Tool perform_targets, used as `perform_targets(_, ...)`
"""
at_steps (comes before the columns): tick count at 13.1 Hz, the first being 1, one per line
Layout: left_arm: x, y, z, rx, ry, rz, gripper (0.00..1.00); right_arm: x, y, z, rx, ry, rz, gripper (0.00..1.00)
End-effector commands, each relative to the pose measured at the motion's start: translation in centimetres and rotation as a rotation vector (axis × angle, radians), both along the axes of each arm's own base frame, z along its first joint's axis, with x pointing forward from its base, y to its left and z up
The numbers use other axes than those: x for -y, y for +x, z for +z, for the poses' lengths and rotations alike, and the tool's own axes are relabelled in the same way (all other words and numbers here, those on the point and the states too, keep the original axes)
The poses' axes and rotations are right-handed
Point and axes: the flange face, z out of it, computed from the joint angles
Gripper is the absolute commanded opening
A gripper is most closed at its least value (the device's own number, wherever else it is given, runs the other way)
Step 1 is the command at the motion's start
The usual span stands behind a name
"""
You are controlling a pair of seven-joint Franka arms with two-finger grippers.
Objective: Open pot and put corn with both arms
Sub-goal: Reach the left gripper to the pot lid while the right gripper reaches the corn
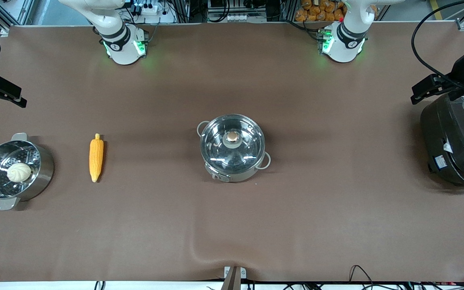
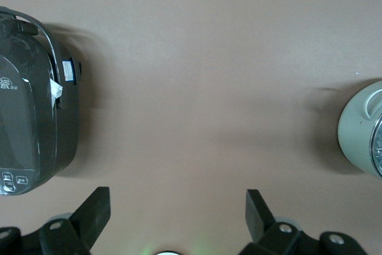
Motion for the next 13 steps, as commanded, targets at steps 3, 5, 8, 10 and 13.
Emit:
perform_targets(3, 0.1, -0.2, 0.6, 0.002, 0.023, -0.022, 1.00, 0.1, 0.1, 0.3, -0.006, 0.018, -0.013, 1.00)
perform_targets(5, 0.4, 0.0, 0.4, -0.003, 0.000, -0.028, 1.00, 0.1, 0.2, 0.1, -0.011, 0.018, -0.010, 1.00)
perform_targets(8, 5.4, 0.8, -2.2, -0.049, -0.034, -0.055, 1.00, -0.3, 0.4, -2.4, -0.058, 0.021, -0.002, 1.00)
perform_targets(10, 11.1, 1.4, -3.2, -0.015, -0.060, -0.043, 1.00, -0.3, 1.3, -4.6, -0.035, 0.020, -0.005, 1.00)
perform_targets(13, 20.2, 3.1, -6.5, 0.024, -0.103, 0.020, 1.00, -0.1, 2.5, -10.9, 0.015, 0.013, -0.014, 1.00)
